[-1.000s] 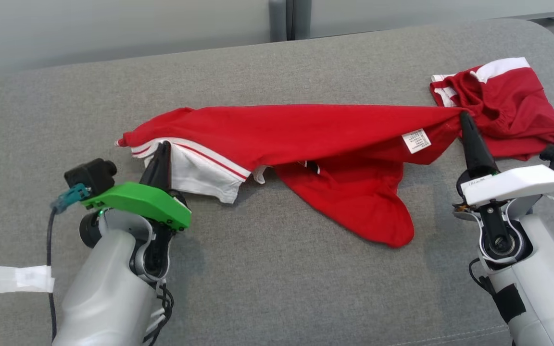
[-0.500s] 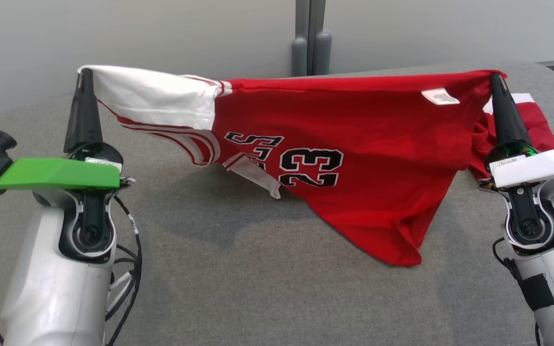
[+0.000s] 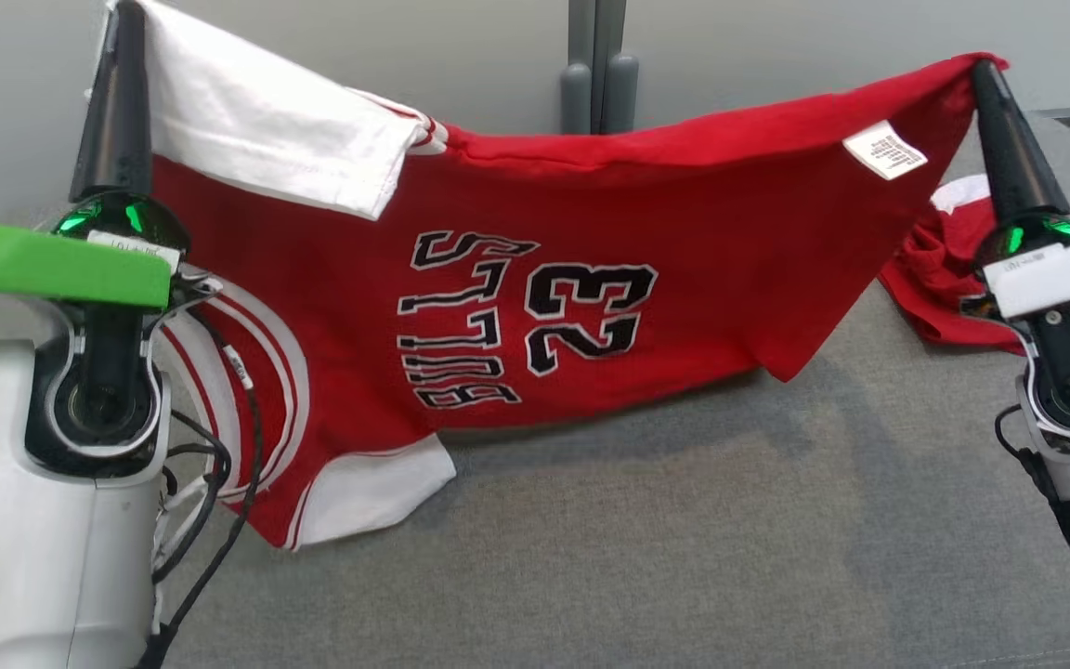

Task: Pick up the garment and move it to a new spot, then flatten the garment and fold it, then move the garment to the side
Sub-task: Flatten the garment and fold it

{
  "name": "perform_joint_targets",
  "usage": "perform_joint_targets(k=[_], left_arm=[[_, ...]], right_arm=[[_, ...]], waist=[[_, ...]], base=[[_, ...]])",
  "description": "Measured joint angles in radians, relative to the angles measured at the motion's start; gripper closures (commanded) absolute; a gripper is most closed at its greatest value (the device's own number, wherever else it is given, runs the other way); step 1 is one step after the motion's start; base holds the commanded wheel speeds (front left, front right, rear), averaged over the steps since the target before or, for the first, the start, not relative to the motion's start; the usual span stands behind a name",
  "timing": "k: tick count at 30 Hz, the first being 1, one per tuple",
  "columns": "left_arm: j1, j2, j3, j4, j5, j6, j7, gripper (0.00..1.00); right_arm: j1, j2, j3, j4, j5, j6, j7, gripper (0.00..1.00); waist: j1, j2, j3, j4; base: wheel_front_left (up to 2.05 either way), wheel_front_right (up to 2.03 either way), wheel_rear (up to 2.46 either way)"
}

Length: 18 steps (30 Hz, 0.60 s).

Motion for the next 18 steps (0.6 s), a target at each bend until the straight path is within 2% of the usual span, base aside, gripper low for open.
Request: perform_joint_targets(k=[5, 8, 9, 11, 13, 15, 18], left_arm=[[-0.071, 0.025, -0.012, 0.159, -0.002, 0.136, 0.091, 1.00], [-0.205, 0.035, 0.021, 0.220, 0.044, 0.191, 0.074, 1.00], [-0.351, 0.028, 0.050, 0.211, 0.072, 0.188, 0.031, 1.00], [-0.481, 0.012, 0.078, 0.179, 0.076, 0.181, 0.012, 1.00], [-0.539, 0.009, 0.082, 0.163, 0.075, 0.171, 0.009, 1.00], [-0.528, 0.010, 0.075, 0.181, 0.074, 0.170, 0.017, 1.00], [-0.421, 0.028, 0.033, 0.219, 0.074, 0.170, 0.058, 1.00]], right_arm=[[-0.173, -0.002, 0.077, 0.139, -0.042, -0.076, 0.119, 1.00], [-0.386, -0.011, 0.069, 0.185, -0.161, -0.118, 0.107, 1.00], [-0.552, -0.010, 0.009, 0.176, -0.196, -0.136, 0.051, 1.00], [-0.672, -0.002, -0.033, 0.158, -0.195, -0.137, 0.006, 1.00], [-0.712, -0.003, -0.023, 0.165, -0.195, -0.128, -0.003, 1.00], [-0.686, 0.000, 0.014, 0.208, -0.195, -0.109, 0.001, 1.00], [-0.573, 0.003, 0.081, 0.276, -0.195, -0.087, 0.041, 1.00]], waist=[[0.0000, 0.0000, 0.042, 0.004], [0.0000, 0.0000, 0.071, 0.007], [0.0000, 0.0000, 0.086, 0.012], [0.0000, 0.0000, 0.094, 0.022], [0.0000, 0.0000, 0.097, 0.032], [0.0001, 0.0000, 0.095, 0.037], [0.0000, 0.0000, 0.090, 0.035]], base=[[0.00, 0.00, 0.00], [0.00, 0.00, 0.00], [0.00, 0.00, 0.00], [0.00, 0.00, 0.00], [0.00, 0.00, 0.00], [0.00, 0.00, 0.00], [0.00, 0.00, 0.00]])
